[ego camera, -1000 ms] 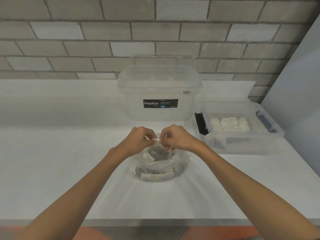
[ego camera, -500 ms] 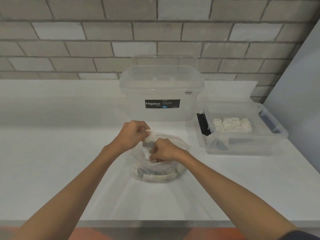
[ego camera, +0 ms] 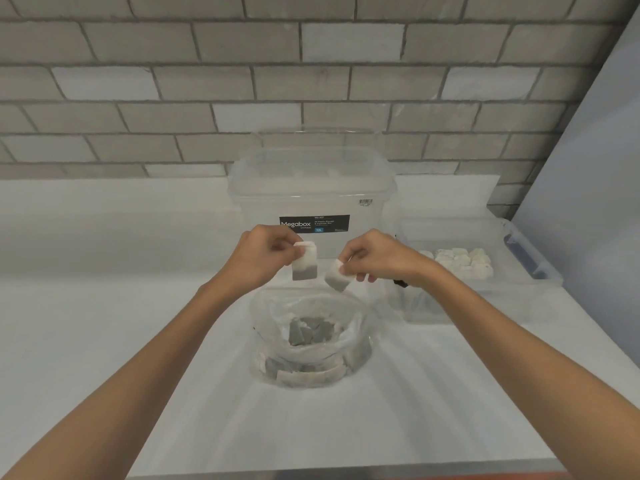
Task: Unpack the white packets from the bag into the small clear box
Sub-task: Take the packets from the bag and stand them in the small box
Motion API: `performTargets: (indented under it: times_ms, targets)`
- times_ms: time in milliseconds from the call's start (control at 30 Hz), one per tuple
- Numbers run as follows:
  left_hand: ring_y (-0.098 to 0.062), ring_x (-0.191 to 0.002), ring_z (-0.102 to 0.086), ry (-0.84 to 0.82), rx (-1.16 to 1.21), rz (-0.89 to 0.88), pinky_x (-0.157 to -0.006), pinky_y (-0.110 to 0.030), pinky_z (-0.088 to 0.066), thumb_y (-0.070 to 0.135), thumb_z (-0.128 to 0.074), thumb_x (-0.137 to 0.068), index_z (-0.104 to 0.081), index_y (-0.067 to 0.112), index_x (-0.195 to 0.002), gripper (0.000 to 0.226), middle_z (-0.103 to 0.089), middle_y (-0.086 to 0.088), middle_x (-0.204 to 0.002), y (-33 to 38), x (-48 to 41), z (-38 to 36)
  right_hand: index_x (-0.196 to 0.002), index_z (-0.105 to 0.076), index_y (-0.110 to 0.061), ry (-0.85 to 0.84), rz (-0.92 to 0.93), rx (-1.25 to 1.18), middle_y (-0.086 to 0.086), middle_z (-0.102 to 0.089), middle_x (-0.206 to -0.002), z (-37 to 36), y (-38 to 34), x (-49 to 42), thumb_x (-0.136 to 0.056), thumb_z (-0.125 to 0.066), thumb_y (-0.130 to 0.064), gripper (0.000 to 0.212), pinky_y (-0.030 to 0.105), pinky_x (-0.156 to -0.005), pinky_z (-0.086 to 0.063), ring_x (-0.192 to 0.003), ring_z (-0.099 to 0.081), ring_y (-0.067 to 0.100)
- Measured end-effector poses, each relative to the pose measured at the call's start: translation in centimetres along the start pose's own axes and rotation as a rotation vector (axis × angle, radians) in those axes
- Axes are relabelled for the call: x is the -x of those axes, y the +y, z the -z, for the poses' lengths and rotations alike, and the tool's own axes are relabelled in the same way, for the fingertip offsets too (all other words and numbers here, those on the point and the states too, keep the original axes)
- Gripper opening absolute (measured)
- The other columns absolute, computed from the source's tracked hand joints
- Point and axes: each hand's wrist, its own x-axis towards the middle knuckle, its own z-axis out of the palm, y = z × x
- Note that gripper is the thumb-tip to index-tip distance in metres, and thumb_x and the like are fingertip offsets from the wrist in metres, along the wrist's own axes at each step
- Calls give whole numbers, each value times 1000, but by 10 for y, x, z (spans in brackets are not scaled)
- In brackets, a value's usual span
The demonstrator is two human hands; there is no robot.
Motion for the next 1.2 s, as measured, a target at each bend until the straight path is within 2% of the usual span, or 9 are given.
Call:
performTargets:
  times_ms: [133, 267, 467, 567, 700, 833, 933, 1000, 1200]
  targets:
    - [-1, -59, -59, -34, 70, -57, -58, -8, -42, 19, -69, -86, -70, 20, -84, 2, -69, 2, -70, 24, -15, -7, -88, -71, -18, 50, 6, -12, -5, -64, -71, 36, 4, 9, -86, -67, -15, 5, 20, -57, -46, -63, -58, 9]
    - [0, -58, -58, -75, 108, -101, -53, -5, -39, 19, -69, -87, -71, 14, -88, 5, -68, 0, -71, 50, -31, -22, -88, -71, -18, 131, 20, 51, 1, -65, -75, 75, 14, 23, -87, -66, -14, 6, 21, -56, -47, -63, -60, 11]
    - [-5, -65, -61, -125, 98, -200, -67, -23, -50, 20, -68, -87, -70, 14, -87, 6, -68, 1, -70, 91, -56, -59, -89, -69, -18, 234, -10, 149, 1, -70, -78, 130, 51, 38, -88, -65, -12, 7, 20, -57, -51, -67, -68, 12]
    - [-5, -64, -59, -150, 53, -240, -62, -21, -46, 19, -67, -87, -70, 14, -88, 6, -69, -1, -71, 109, -66, -84, -83, -68, -19, 255, -63, 170, 2, -69, -73, 146, 77, 38, -88, -64, -7, 13, 22, -56, -51, -67, -69, 15]
    - [-5, -64, -60, -174, 37, -257, -59, -21, -48, 18, -66, -87, -70, 16, -86, 4, -69, 1, -71, 125, -74, -115, -92, -67, -13, 169, -174, 231, 3, -69, -79, 150, 114, 32, -87, -61, -3, 13, 20, -55, -51, -64, -68, 12]
    - [-4, -64, -60, -179, 17, -264, -63, -18, -46, 18, -66, -88, -70, 15, -88, 5, -70, 0, -72, 131, -78, -137, -98, -65, -14, -37, -298, 311, 7, -68, -91, 138, 145, 17, -86, -60, -4, 16, 21, -58, -52, -65, -66, 12]
    - [-7, -69, -64, -180, 7, -243, -69, -21, -50, 19, -66, -88, -71, 14, -90, 7, -71, -1, -75, 131, -82, -147, -107, -67, -13, -181, -371, 369, 2, -65, -83, 127, 161, 5, -84, -63, -7, 24, 19, -53, -49, -66, -62, 11]
    - [-5, -67, -62, -173, -1, -230, -63, -19, -48, 19, -66, -88, -71, 15, -89, 6, -71, -1, -74, 131, -84, -152, -105, -69, -16, -243, -383, 388, -3, -62, -77, 121, 167, 0, -84, -64, -8, 23, 18, -53, -48, -67, -59, 11]
    - [-3, -63, -60, -158, 1, -185, -58, -18, -46, 17, -66, -87, -69, 18, -85, 4, -67, 5, -67, 129, -86, -164, -105, -68, -10, -189, -350, 419, 3, -61, -77, 112, 179, -13, -84, -60, -1, 23, 23, -59, -51, -69, -60, 18]
